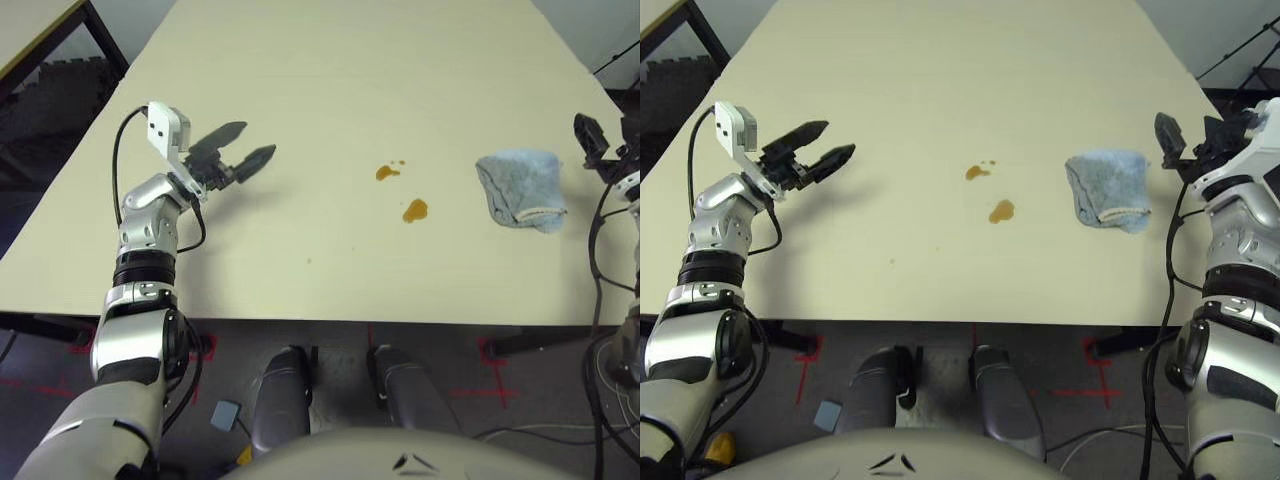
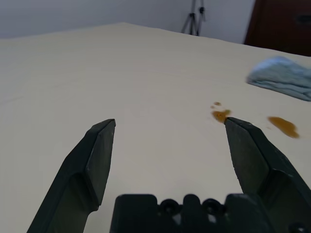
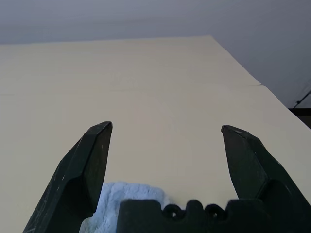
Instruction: Wipe the water off the table with a rag.
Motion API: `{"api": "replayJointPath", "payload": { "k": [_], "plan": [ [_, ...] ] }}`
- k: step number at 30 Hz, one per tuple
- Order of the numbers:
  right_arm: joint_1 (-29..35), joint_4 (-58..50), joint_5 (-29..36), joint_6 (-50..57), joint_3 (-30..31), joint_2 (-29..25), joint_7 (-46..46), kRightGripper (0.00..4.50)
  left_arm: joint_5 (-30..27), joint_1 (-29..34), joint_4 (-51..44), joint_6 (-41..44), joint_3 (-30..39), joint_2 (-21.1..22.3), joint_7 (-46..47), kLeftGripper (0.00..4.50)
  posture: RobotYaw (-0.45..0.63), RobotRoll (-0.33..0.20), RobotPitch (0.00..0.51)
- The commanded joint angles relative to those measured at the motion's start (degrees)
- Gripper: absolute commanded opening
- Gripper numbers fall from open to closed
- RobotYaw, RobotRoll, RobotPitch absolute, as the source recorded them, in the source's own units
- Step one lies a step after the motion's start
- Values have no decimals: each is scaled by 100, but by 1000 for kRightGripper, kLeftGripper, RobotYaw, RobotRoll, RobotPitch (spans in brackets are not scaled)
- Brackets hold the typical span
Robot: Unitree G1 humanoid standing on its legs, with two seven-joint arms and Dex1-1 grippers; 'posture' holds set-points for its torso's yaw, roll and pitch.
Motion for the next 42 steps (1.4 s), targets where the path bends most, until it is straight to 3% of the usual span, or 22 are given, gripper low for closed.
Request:
{"api": "replayJointPath", "payload": {
  "k": [1, 8, 16, 21, 29, 42],
  "plan": [
    [-41, 50, -20, 122, 33, -77, -33, 4477, -81, 190, -343, 289, -174, 81, -267, 4500, -198, 0, 139],
    [-50, -205, 89, 739, -25, -219, -45, 4477, 65, 324, -502, 613, -462, 161, -555, 4500, -212, 0, 138],
    [102, -979, 625, 2813, -81, -557, 117, 4477, 266, 212, -145, 124, -656, 125, -611, 4500, -244, 0, 140],
    [272, -1266, 501, 3704, 242, -831, 264, 4477, 340, 135, 31, -49, -714, 81, -604, 4500, -253, 0, 141],
    [296, -1117, 16, 3645, 756, -752, 233, 4477, 347, 59, 151, -148, -706, 52, -563, 4500, -253, 0, 140],
    [-174, -140, -478, 3233, 1214, -274, 297, 4477, 244, 45, 47, -22, -600, 24, -435, 4500, -230, 0, 130]
  ]
}}
